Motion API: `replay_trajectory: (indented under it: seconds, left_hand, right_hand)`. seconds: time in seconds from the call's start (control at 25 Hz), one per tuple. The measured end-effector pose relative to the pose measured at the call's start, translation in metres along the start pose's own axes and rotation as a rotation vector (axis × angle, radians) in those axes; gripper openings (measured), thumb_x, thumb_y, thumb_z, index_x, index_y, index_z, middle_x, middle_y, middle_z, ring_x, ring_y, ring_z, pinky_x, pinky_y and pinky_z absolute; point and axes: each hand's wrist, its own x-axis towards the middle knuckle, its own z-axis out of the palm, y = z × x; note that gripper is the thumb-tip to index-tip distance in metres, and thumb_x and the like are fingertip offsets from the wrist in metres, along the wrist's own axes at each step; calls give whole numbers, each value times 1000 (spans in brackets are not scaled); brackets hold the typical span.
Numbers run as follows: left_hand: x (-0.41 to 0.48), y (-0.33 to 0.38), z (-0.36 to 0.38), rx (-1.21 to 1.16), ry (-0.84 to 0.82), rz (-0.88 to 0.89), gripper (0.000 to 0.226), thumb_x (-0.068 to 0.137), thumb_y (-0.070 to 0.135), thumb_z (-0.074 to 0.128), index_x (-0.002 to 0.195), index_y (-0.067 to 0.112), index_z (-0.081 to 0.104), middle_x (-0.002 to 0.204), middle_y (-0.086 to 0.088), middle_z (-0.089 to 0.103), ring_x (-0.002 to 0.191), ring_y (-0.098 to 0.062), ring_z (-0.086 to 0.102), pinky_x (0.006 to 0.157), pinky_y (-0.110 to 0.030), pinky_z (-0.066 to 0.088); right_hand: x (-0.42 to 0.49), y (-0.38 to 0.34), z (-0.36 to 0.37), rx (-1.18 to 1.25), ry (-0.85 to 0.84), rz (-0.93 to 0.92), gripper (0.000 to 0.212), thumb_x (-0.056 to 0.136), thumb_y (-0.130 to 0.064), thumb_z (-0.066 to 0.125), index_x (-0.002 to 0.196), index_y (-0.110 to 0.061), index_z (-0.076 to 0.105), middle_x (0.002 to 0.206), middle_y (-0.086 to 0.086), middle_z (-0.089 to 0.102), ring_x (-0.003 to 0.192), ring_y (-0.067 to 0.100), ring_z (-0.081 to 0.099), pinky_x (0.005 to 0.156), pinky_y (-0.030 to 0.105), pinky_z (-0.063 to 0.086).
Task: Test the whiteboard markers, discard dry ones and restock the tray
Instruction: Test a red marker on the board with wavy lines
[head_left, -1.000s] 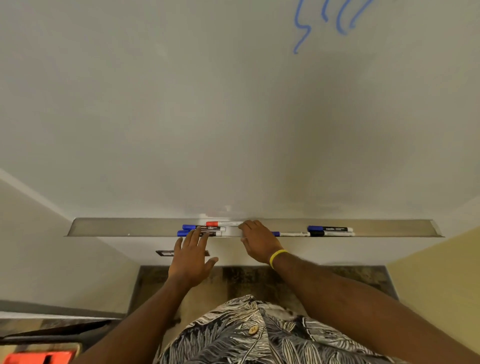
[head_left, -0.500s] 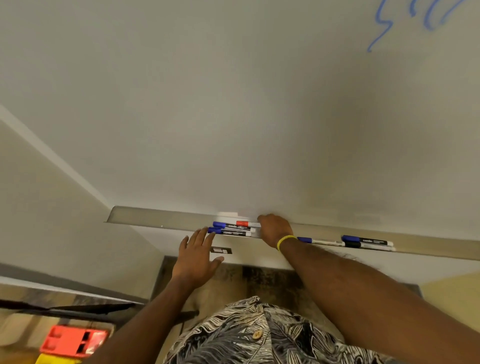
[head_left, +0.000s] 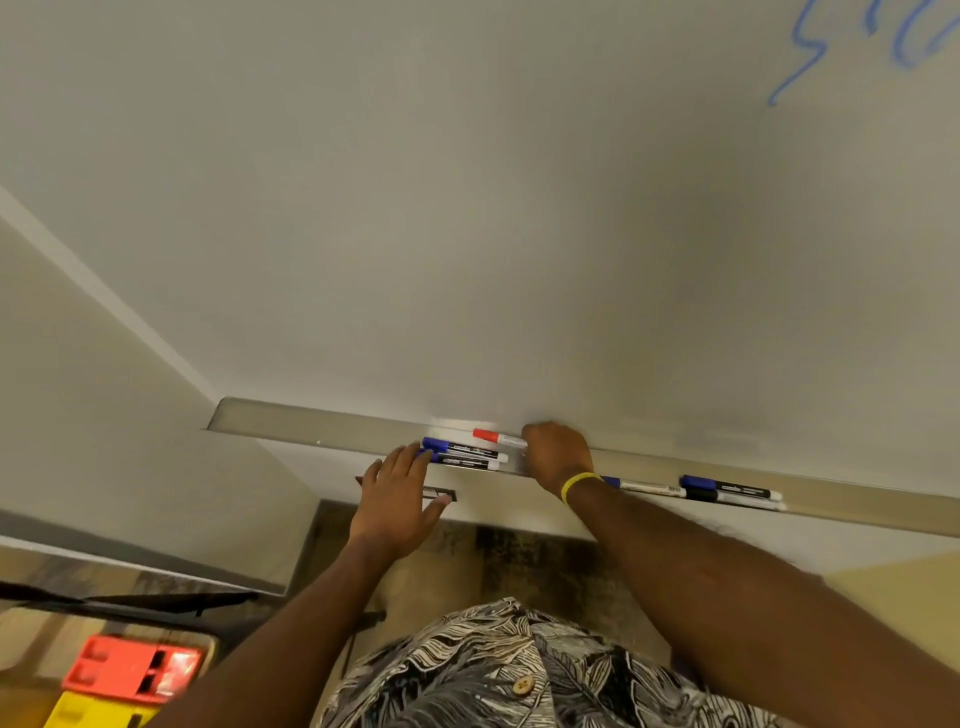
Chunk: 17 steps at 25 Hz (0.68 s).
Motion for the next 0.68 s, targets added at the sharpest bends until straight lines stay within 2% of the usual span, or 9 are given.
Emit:
replay_trajectory:
  seconds: [0.12, 0.28, 0.4, 0.48, 0.56, 0.6, 0.68]
  left_hand:
    - [18, 21, 1, -73, 47, 62, 65, 97, 49, 47, 151, 19, 28, 157, -2, 31, 146, -21, 27, 119, -42, 19]
    - [27, 70, 14, -114, -100, 295, 53, 101, 44, 40, 148, 22, 34, 151, -3, 43, 138, -20, 39, 115, -39, 33]
    - [23, 97, 29, -62, -201, 399, 41, 102, 38, 37, 141, 24, 43, 137, -3, 56, 118, -20, 55, 98, -34, 44]
    - [21, 108, 38, -50, -239, 442, 34, 103, 35, 37, 133, 24, 48, 126, -2, 62, 105, -18, 59, 89, -31, 44]
    - [20, 113, 40, -85, -269, 462, 30, 103, 32, 38, 130, 24, 50, 123, -1, 62, 103, -17, 57, 87, -28, 42]
    - [20, 114, 40, -115, -277, 463, 29, 103, 29, 39, 129, 23, 50, 123, -1, 61, 103, -16, 56, 87, -27, 41]
    - [19, 120, 40, -164, -281, 463, 29, 103, 27, 39, 130, 23, 49, 123, -2, 60, 103, -15, 54, 90, -29, 44]
  right_hand:
    - [-26, 11, 0, 3, 33, -44, 23, 95, -21, 49, 115, -17, 61, 109, 8, 67, 98, 30, 64, 80, 36, 50]
    - [-69, 26, 6, 49, 53, -100, 23, 99, -26, 49, 116, -17, 61, 107, 7, 66, 99, 28, 61, 78, 37, 48]
    - [-91, 38, 17, 45, 198, -182, 18, 89, -24, 65, 105, -15, 67, 99, 7, 64, 92, 28, 60, 75, 38, 49]
    - [-104, 49, 29, 47, 256, -162, 19, 84, -28, 69, 99, -17, 67, 98, 7, 61, 92, 28, 58, 78, 40, 50]
    - [-118, 59, 35, 185, 210, -23, 31, 86, -42, 65, 105, -19, 64, 107, 4, 56, 100, 24, 53, 88, 40, 46]
    - [-124, 61, 34, 344, 162, 106, 40, 85, -51, 63, 111, -21, 61, 110, 2, 55, 102, 20, 51, 91, 37, 43]
    - [-134, 64, 33, 915, 64, 431, 51, 81, -62, 65, 115, -24, 58, 106, -1, 58, 97, 17, 55, 89, 33, 47]
